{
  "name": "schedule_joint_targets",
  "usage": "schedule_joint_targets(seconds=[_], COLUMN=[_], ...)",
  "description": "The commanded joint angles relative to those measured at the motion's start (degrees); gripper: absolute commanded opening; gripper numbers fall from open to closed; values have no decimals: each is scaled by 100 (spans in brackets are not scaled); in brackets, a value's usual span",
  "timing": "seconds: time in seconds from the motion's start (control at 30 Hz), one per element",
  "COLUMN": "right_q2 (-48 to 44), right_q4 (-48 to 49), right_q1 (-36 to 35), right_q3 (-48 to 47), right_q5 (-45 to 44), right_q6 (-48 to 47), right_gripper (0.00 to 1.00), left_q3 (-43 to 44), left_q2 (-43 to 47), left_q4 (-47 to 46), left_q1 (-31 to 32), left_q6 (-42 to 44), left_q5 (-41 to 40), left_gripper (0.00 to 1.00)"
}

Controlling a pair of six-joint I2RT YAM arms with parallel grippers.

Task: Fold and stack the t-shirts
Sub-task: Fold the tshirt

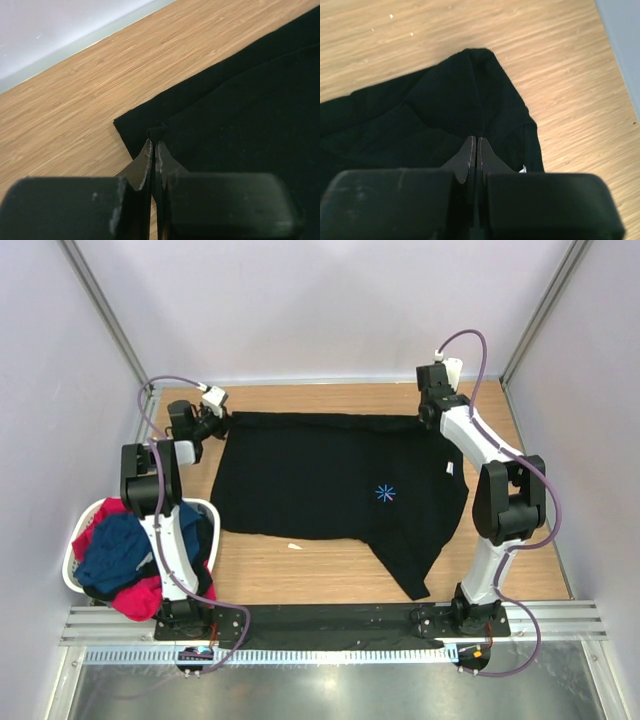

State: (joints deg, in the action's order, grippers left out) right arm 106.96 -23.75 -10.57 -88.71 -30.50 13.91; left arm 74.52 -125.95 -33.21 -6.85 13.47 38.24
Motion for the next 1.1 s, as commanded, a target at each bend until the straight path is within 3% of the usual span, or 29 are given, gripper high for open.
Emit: schedule_joint_targets(seconds=[0.0, 0.17, 0.33, 1.07], right_q2=[-369, -447, -632, -1010], right_q4=[-33, -552, -526, -842], right_q1=[-33, -121, -139, -156], right_q3=[151, 230, 565, 354], right_q5=[44, 71, 9, -62], right_q6=[410, 691, 823, 674], right_gripper=[1, 1, 1, 1], left_q3=[45, 36, 106, -95], left_q2=[440, 475, 457, 879], left_q4=[157, 350, 464, 1000], left_q1=[-106, -132, -185, -369], left_q6=[630, 823, 937, 1614], left_q5=[245, 202, 272, 826], left_gripper=[0, 0, 0, 0])
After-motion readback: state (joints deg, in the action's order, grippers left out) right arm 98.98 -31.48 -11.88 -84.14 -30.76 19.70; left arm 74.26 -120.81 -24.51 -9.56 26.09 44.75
